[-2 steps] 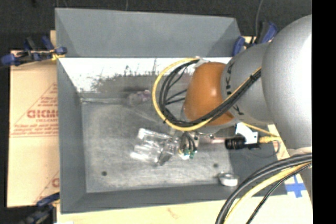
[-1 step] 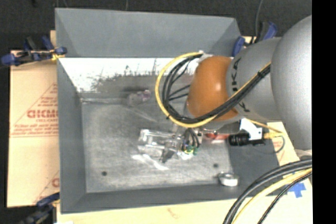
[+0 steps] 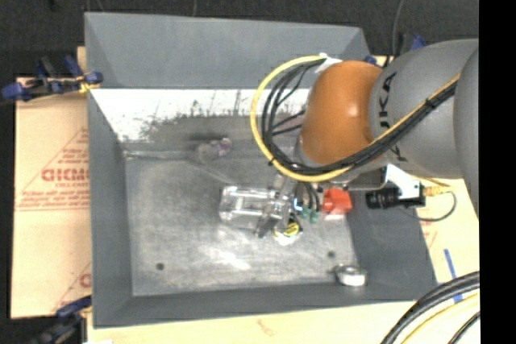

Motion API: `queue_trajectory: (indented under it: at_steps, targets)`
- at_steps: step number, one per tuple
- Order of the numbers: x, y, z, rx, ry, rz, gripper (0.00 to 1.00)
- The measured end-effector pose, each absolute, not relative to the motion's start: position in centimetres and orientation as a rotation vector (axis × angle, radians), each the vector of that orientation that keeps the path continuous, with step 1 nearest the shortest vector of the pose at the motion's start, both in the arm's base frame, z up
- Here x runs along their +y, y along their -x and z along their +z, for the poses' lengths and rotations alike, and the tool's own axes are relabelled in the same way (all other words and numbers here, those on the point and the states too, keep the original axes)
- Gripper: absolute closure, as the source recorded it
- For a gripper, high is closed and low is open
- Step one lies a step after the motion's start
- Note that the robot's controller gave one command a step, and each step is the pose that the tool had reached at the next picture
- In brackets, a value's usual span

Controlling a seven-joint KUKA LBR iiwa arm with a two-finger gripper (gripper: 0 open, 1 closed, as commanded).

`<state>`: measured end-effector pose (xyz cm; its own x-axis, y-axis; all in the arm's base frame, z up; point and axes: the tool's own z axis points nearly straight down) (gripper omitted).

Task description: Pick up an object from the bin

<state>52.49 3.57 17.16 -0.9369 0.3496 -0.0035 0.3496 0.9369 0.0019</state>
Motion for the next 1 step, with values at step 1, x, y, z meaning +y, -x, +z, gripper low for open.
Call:
queue_trajectory:
  at_steps: [1]
  targets:
    - [3.51,-52.52,19.79,3.092,-0.544,0.001,1.0]
